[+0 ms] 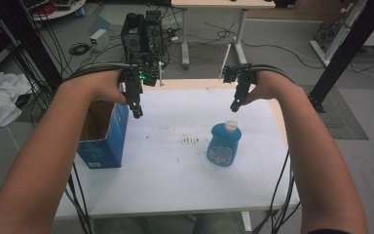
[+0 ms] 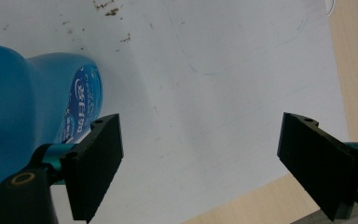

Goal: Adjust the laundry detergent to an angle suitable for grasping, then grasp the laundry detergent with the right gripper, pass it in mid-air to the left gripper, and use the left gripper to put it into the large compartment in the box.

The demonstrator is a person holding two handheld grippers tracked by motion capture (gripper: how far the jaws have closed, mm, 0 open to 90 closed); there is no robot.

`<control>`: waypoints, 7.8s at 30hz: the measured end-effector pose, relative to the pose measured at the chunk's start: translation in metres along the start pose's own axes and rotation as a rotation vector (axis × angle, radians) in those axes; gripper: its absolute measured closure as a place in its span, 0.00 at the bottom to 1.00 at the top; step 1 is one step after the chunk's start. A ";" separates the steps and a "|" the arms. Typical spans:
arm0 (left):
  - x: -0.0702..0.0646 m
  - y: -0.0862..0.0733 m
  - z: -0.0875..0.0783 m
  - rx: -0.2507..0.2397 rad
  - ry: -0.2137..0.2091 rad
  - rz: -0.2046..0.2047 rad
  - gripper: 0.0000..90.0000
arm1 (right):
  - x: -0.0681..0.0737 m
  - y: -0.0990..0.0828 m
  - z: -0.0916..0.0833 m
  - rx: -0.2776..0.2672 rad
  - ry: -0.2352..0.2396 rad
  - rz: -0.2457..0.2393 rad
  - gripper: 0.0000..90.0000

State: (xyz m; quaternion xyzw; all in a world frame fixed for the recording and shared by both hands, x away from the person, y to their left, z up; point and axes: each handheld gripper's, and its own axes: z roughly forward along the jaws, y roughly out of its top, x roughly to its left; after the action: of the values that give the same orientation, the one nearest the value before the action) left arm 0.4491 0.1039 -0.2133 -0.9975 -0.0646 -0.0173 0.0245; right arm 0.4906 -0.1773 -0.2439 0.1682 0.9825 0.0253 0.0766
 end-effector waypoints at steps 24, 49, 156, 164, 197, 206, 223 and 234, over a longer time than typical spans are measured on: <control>-0.003 -0.006 -0.006 -0.023 0.011 0.001 0.11 | 0.006 0.005 0.000 0.005 -0.024 -0.010 0.15; -0.003 -0.005 0.002 0.011 0.002 -0.011 0.11 | -0.002 -0.001 0.003 -0.001 -0.006 0.005 0.15; -0.053 0.004 -0.004 0.022 0.049 0.063 0.11 | 0.106 -0.133 0.136 -0.826 0.185 0.188 0.15; -0.055 0.003 -0.005 0.017 0.055 0.059 0.11 | 0.109 -0.124 0.146 -0.867 0.188 0.201 0.15; -0.050 0.002 0.002 0.025 0.044 0.056 0.11 | 0.117 -0.115 0.155 -0.998 0.196 0.195 0.26; -0.050 0.001 0.002 0.028 0.044 0.053 0.11 | 0.118 -0.114 0.155 -1.007 0.193 0.186 0.26; -0.050 0.004 0.004 0.034 0.035 0.051 0.11 | 0.119 -0.114 0.154 -1.027 0.170 0.169 0.37; -0.050 0.004 0.004 0.037 0.039 0.054 0.11 | 0.119 -0.113 0.155 -1.042 0.154 0.171 0.41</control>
State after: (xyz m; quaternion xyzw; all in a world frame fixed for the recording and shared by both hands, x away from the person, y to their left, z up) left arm 0.4007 0.0937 -0.2191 -0.9977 -0.0376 -0.0351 0.0447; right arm 0.3673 -0.2400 -0.4227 0.1851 0.8253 0.5282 0.0754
